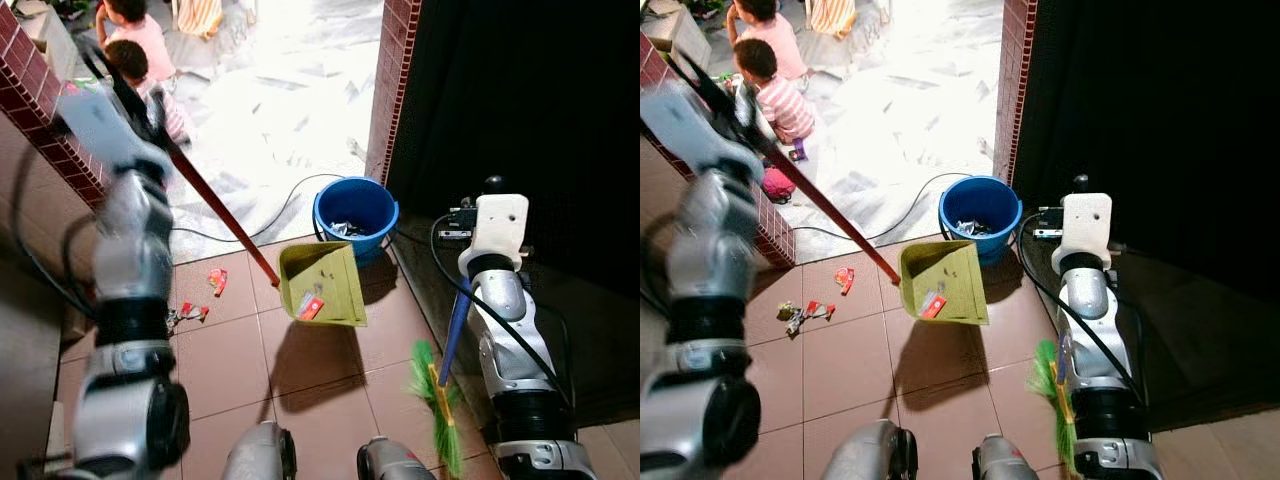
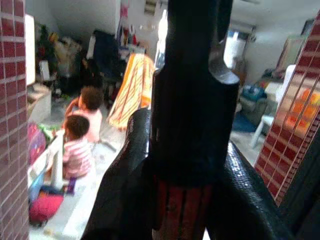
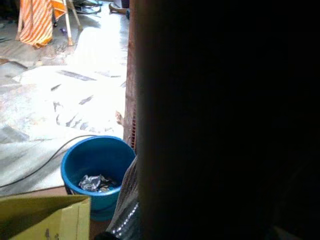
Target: Sweep floor
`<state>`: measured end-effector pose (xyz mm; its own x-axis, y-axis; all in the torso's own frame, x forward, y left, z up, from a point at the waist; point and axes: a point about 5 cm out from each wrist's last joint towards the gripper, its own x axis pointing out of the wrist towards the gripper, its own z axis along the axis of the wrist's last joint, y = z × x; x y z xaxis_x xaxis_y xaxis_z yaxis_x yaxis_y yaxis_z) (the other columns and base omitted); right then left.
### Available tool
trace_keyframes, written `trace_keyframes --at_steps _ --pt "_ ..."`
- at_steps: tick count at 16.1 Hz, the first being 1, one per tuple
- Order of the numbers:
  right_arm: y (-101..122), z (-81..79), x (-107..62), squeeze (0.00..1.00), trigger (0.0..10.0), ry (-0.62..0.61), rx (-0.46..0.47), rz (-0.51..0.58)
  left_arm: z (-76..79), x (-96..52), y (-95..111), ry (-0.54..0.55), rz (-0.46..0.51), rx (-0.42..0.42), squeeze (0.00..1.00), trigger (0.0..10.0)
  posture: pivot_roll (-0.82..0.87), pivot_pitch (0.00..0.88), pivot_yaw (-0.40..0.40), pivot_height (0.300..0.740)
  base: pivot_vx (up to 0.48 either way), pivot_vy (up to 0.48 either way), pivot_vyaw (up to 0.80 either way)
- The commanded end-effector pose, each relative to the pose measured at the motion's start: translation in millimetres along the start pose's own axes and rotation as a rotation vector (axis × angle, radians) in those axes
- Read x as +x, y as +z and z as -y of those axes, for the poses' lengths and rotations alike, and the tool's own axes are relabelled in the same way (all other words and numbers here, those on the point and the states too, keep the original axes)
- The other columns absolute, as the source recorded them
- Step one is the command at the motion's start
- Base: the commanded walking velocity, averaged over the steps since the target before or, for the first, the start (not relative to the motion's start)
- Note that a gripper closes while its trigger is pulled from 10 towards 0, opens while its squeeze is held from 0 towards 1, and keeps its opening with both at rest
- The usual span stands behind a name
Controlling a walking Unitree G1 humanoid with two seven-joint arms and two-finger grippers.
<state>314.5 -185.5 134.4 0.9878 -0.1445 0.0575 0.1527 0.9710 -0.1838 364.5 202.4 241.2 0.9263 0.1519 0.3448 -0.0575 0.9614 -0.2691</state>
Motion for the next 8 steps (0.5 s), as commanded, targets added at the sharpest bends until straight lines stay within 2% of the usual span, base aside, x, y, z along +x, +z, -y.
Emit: trace_keyframes --at_steps 1,4,6,8 --pt "-7.2 -3.8 -0.4 0.0 10.0 0.024 0.001 -0.042 2.6 9.5 31.7 -0.002 0.137 -0.043 0.0 10.0 -0.11 0.124 0.065 0.74 0.0 0.0 -0.44" --pt "-8.3 -5.6 -1.1 0.0 10.0 0.04 0.002 -0.046 8.2 18.5 42.3 -0.013 0.176 -0.05 0.0 10.0 -0.12 0.125 0.063 0.74 0.0 0.0 -0.44" --pt "-10.1 -8.3 -1.8 0.0 10.0 0.068 -0.005 -0.05 17.4 24.7 48.8 -0.043 0.192 -0.075 0.0 10.0 -0.12 0.125 0.063 0.74 0.0 0.0 -0.44" --pt "-10.9 -8.6 -1.9 0.0 10.0 0.07 -0.006 -0.05 21.5 26.0 48.5 -0.065 0.198 -0.04 0.0 10.0 -0.12 0.122 0.066 0.74 0.0 0.0 -0.43"
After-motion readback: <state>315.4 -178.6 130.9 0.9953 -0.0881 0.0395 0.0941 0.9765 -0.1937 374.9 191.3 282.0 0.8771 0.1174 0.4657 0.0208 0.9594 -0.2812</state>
